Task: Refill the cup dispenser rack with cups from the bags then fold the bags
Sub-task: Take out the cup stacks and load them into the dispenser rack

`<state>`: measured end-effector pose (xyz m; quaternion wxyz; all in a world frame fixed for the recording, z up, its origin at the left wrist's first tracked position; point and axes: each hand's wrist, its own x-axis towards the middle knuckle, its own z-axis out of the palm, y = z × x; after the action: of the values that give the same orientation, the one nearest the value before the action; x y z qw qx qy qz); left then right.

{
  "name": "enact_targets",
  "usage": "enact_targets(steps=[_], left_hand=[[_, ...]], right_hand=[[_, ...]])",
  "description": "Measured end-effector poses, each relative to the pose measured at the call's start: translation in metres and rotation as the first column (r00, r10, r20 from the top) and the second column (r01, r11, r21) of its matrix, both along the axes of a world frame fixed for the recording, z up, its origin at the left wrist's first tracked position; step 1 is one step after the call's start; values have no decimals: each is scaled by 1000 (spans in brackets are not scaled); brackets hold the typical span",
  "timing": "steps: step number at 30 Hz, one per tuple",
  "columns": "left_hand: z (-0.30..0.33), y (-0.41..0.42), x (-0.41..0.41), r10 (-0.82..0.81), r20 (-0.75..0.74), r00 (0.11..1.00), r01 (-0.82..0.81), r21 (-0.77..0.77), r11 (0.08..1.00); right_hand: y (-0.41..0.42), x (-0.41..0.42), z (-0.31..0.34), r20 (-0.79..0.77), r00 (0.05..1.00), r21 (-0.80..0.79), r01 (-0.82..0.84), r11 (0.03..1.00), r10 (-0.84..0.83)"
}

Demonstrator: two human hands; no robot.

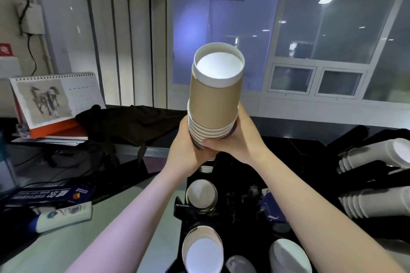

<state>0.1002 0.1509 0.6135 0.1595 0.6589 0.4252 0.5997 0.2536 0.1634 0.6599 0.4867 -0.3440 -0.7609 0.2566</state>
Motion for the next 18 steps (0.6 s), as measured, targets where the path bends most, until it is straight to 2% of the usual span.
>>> enact_targets(steps=[8, 14, 18], left_hand=[[4, -1, -4, -11, -89, 996, 3, -86, 996], [9, -5, -6, 10, -135, 991, -25, -110, 994], [17, -24, -11, -8, -193, 981, -9, -88, 996]], right_hand=[[-15, -5, 4, -23, 995, 24, 99, 995, -98], [-37, -10, 23, -138, 987, 82, 89, 993, -77], [-58, -8, 37, -149, 987, 129, 80, 988, -61]])
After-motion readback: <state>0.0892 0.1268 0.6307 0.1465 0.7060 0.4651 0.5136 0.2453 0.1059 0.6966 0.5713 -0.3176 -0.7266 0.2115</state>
